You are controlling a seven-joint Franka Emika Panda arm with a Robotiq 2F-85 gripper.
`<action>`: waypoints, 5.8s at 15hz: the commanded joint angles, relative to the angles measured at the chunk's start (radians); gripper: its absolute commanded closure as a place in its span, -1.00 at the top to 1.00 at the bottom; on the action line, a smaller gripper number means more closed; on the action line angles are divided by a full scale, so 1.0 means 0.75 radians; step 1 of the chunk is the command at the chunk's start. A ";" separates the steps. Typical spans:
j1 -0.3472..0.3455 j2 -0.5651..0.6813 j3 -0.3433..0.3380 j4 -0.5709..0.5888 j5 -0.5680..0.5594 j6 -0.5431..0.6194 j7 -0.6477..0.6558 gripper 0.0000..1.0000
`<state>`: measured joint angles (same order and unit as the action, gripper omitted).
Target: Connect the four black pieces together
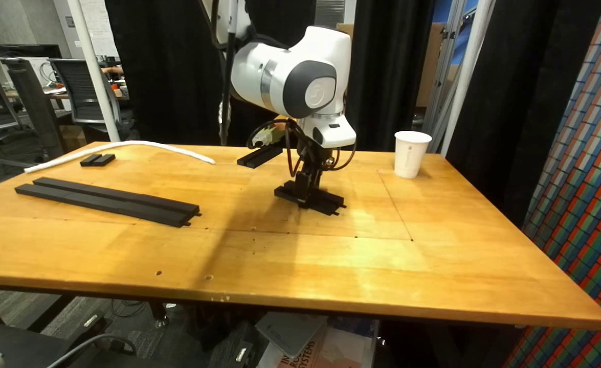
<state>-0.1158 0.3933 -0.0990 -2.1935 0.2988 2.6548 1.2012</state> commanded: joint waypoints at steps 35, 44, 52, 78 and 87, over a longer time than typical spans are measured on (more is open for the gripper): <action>0.107 -0.439 0.096 -0.526 0.188 -0.080 -0.109 -0.02; 0.115 -0.429 0.125 -0.517 0.264 -0.125 -0.192 -0.02; 0.128 -0.421 0.145 -0.515 0.348 -0.133 -0.232 -0.02; 0.187 -0.390 0.184 -0.538 0.596 -0.074 -0.212 -0.02; 0.188 -0.342 0.171 -0.489 0.607 -0.089 -0.245 -0.02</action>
<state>0.0231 0.1187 0.0347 -2.5858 0.7432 2.5859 1.0424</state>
